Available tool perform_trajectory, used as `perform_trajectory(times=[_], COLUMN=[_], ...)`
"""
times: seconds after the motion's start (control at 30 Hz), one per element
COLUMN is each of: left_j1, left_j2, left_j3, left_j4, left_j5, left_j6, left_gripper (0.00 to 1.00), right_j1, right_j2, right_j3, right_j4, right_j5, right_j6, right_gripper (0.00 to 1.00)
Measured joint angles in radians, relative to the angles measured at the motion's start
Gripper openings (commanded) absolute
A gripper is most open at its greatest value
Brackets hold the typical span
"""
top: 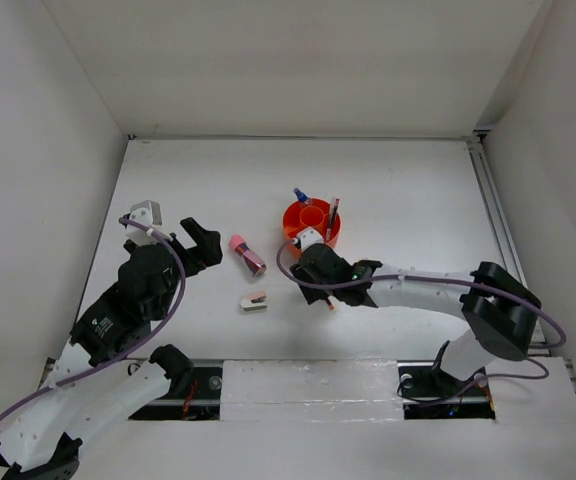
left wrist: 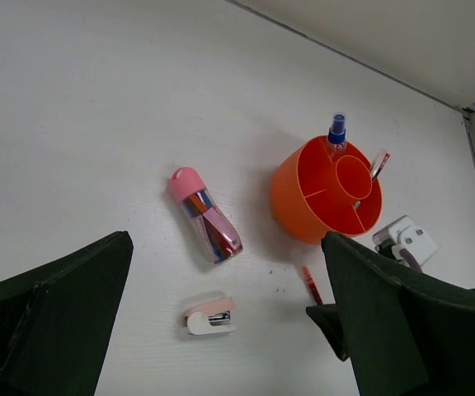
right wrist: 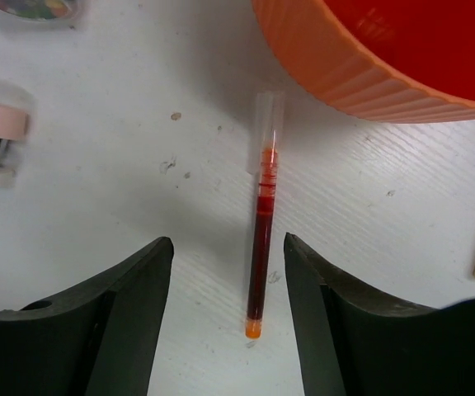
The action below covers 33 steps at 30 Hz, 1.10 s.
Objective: Sort the stationery into containers
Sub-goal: Pick up the pen from the center of the board.
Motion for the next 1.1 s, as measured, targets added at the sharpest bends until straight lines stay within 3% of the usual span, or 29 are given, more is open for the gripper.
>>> perform_trajectory(times=[0.53,0.67,0.97,1.1], left_j1=[0.0,0.0,0.0,0.0], left_j2=[-0.008,-0.008,-0.009,-0.016], left_j3=[0.0,0.0,0.0,0.0], left_j4=[0.0,0.0,0.0,0.0], left_j5=[0.0,0.0,0.0,0.0], left_j6=[0.0,0.0,0.0,0.0], left_gripper=[0.99,0.99,0.99,0.99], right_j1=[0.0,0.0,0.0,0.0], right_j2=[0.137,0.149,0.181,0.218], right_j3=[0.009,0.013,0.033,0.065], right_j4=[0.045,0.066,0.104,0.129], right_j5=[0.034,0.027,0.002,-0.014], right_j6=[0.005,0.009,0.016,0.019], right_gripper=[0.58,0.48,0.53,0.22])
